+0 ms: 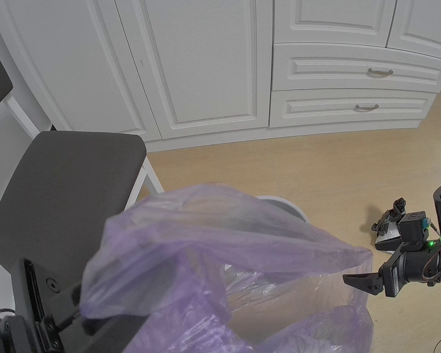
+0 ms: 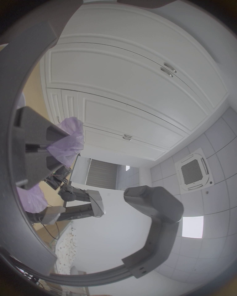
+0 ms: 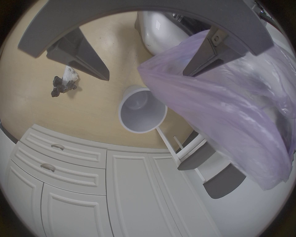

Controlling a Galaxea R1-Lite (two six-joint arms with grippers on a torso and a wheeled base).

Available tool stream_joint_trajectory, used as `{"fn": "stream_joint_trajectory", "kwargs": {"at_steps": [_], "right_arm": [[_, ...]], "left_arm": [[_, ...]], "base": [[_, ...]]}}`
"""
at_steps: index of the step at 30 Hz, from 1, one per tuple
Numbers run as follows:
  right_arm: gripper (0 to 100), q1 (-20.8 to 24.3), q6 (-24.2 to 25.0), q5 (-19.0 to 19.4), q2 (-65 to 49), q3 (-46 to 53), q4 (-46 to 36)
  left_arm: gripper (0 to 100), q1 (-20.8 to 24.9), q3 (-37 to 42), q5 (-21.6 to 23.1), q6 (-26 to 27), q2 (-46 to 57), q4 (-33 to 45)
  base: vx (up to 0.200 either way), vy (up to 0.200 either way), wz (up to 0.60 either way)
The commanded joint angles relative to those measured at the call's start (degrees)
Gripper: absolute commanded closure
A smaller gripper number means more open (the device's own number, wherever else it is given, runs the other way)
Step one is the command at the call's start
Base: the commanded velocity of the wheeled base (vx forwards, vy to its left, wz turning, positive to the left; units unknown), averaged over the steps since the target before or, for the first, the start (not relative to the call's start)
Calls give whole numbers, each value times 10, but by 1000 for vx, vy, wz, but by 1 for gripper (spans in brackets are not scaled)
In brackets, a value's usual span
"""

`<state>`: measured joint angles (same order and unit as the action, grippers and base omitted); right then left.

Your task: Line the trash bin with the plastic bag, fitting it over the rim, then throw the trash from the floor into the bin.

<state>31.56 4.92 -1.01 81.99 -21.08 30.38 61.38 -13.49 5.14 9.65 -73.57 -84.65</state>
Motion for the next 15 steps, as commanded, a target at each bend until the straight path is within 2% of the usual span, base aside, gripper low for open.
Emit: {"fn": "stream_joint_trajectory", "kwargs": {"at_steps": [1, 3, 7, 9, 11, 15], "right_arm": [[0, -6, 3, 6, 18, -5, 6], [0, -6, 9, 11, 21, -7, 7], [0, 1, 64, 32, 44, -28, 11], [0, 2, 76, 36, 53, -30, 16], [0, 5, 96, 37, 79, -28, 63], [0, 5, 99, 34, 94, -5, 157]], "left_arm": [[100, 18, 2, 1, -11, -2, -12], [100, 23, 2, 1, -16, -2, -17], [100, 34, 3, 1, -19, -4, -23], [100, 37, 3, 1, -19, -4, -23], [100, 41, 4, 1, -19, -4, -23], [100, 40, 9, 2, -17, -2, -23]], "base": [[0, 0, 0], [0, 0, 0], [0, 0, 0], [0, 0, 0], [0, 0, 0], [0, 0, 0]]}}
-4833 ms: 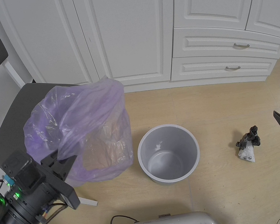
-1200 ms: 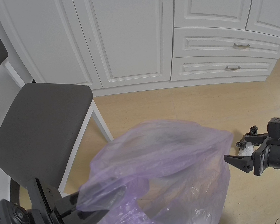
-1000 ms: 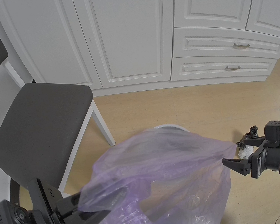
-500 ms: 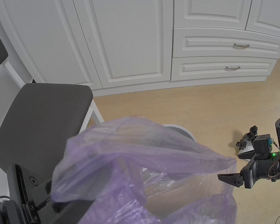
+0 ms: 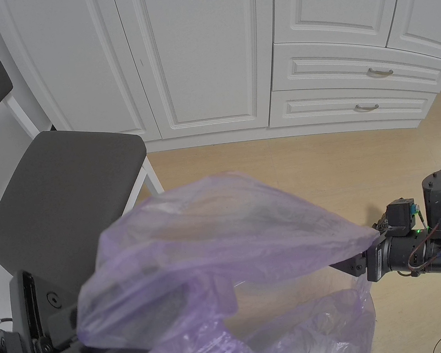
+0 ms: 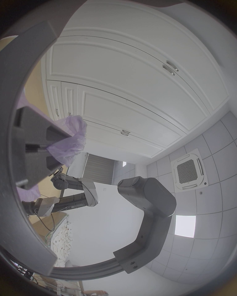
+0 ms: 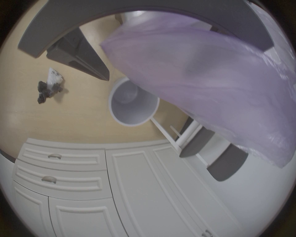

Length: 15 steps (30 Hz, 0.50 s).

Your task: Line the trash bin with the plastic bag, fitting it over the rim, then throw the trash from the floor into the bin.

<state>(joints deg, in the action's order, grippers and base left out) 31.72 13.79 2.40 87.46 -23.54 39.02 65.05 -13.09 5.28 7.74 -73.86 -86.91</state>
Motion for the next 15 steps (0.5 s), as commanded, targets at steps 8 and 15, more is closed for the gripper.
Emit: {"fn": "stream_joint_trajectory", "kwargs": {"at_steps": [8, 15], "right_arm": [[0, -1, 3, -6, 23, 40, 103], [0, -4, -6, -6, 2, 40, 101]], "left_arm": [[100, 4, 14, 2, 5, -1, 0], [100, 4, 18, 2, 6, -2, 0]], "base": [[0, 0, 0], [0, 0, 0]]}}
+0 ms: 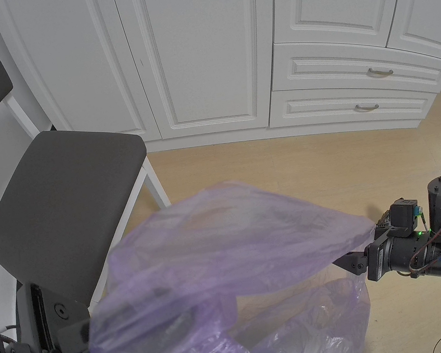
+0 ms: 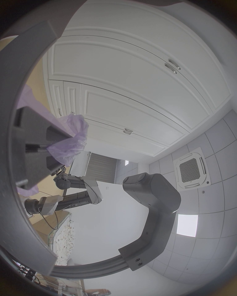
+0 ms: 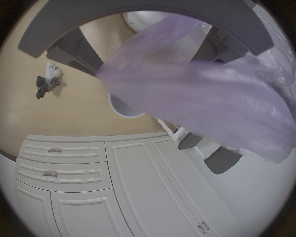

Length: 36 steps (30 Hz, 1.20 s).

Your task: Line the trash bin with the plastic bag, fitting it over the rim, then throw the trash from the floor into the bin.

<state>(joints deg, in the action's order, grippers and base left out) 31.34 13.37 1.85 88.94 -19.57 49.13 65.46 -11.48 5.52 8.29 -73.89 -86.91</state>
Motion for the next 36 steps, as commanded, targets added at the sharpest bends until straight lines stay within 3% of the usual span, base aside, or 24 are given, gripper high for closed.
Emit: {"fn": "stream_joint_trajectory", "kwargs": {"at_steps": [1, 8, 9, 29, 30, 36], "right_arm": [[0, -1, -2, 0, -15, 1, 0], [0, 4, -6, 0, -25, 8, 0], [100, 5, -7, 0, -25, 9, 0], [100, 7, -24, 4, -11, 20, 0], [0, 7, -31, 5, -11, 23, 2], [0, 8, -36, 7, 7, 22, 4]], "left_arm": [[100, 0, 1, 0, 1, -2, 0], [100, 0, 2, 0, 2, -4, 0], [100, 0, 2, 0, 2, -4, 0], [100, -1, 0, 0, 2, -3, 0], [100, -1, -1, -1, 2, -3, 0], [100, -1, -1, 0, 2, -2, -1]], "base": [[0, 0, 0], [0, 0, 0], [0, 0, 0], [0, 0, 0], [0, 0, 0], [0, 0, 0]]}}
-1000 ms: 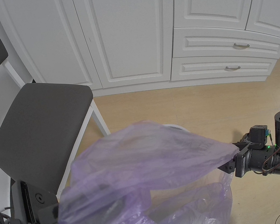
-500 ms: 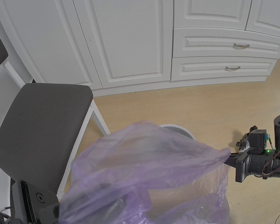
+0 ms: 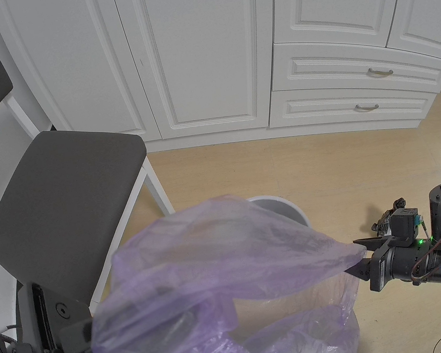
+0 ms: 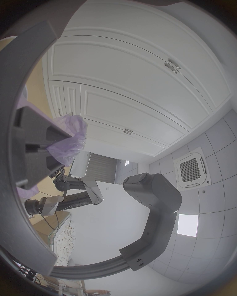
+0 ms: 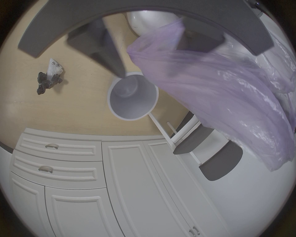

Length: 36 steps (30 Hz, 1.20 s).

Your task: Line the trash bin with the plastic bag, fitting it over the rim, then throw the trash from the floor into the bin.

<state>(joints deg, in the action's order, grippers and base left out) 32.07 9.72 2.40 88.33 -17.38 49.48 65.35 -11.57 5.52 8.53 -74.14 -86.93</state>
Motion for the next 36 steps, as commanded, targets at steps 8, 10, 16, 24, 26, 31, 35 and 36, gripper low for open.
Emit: {"fn": "stream_joint_trajectory", "kwargs": {"at_steps": [8, 10, 16, 24, 26, 31, 35, 36], "right_arm": [[0, 15, 6, -3, 56, -5, 4], [0, 16, 6, -5, 64, -5, 7], [100, 15, 7, -6, 50, 0, 35], [100, 9, 7, -21, 9, -1, 36], [100, 9, 6, -23, 2, -2, 36], [100, 8, 3, -61, -7, -18, 25], [100, 8, 2, -99, -12, -40, 11], [100, 7, 2, -103, -16, -44, 5]], "left_arm": [[100, 1, 1, -1, -1, -1, -1], [100, 1, 1, -1, -1, -1, -1], [100, 1, 1, -1, -2, -1, -1], [100, 0, 10, -1, -7, -14, 0], [100, 0, 13, -1, -6, -21, 0], [100, -6, 15, -2, -8, -34, 1], [100, -8, 11, -4, -8, -48, 2], [100, -8, 10, -4, -8, -51, 1]], "base": [[0, 0, 0], [0, 0, 0], [0, 0, 0], [0, 0, 0], [0, 0, 0], [0, 0, 0], [0, 0, 0], [0, 0, 0]]}}
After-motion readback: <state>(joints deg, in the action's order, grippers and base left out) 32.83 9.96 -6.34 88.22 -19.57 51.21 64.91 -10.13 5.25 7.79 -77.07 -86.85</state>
